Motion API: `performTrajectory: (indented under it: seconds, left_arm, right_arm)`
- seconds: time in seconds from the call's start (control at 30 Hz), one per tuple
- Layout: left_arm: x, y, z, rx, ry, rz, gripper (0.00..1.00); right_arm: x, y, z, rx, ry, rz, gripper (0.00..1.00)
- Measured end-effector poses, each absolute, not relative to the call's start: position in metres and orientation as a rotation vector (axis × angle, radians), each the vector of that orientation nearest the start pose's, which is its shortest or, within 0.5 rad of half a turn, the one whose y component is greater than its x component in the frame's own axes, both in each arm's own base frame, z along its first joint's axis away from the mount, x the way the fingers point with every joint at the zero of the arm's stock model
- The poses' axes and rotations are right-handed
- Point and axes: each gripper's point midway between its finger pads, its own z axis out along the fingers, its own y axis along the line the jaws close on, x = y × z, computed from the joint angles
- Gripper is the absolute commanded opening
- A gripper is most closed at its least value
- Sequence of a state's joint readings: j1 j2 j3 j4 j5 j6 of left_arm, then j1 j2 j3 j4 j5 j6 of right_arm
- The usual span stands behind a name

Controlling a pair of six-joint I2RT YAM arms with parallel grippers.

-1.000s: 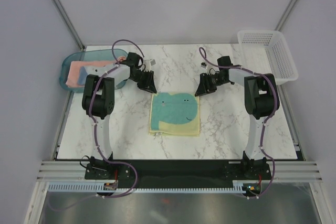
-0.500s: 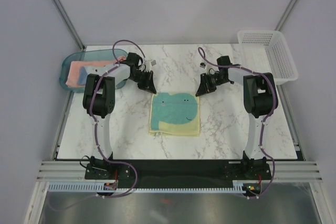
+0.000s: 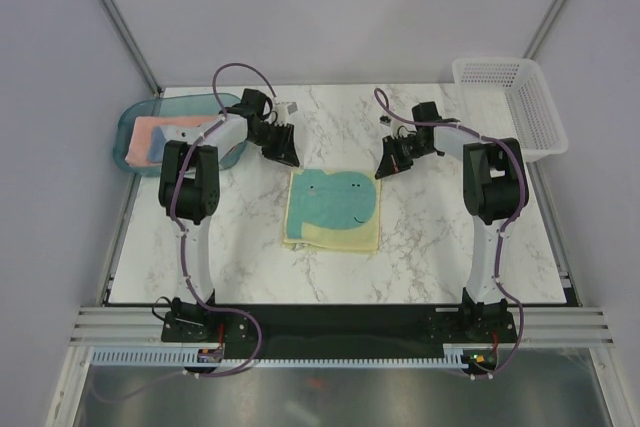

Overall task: Fold and stack the towels
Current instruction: Fold the towel

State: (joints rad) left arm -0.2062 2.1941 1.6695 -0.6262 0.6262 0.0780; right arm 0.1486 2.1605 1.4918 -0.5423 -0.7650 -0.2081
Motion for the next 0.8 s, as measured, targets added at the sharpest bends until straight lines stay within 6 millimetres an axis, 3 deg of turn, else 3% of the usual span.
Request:
performTrajectory:
  seconds: [0.1,0.2,0.43,0.8]
  left_arm:
    - [0.442,-0.191,0.041,0.544,2.579,-0.862,0.48]
    - [0.446,-0.187,0.038,0.535,2.586,-0.842,0.5]
    - [0.454,-0.186,0.029,0.544,2.595,-0.826,0.49]
    - [0.448,-0.189,0.027,0.624,2.576,-0.862,0.45]
  right_arm:
    - [0.412,0.177,0.022,-0.653,2.501,1.016,0.0]
    - [0.414,0.178,0.022,-0.657,2.495,1.014,0.0]
    - [0.417,0.178,0.021,-0.66,2.492,1.016,0.0]
    - [0.421,0.18,0.021,-0.662,2.482,1.024,0.0]
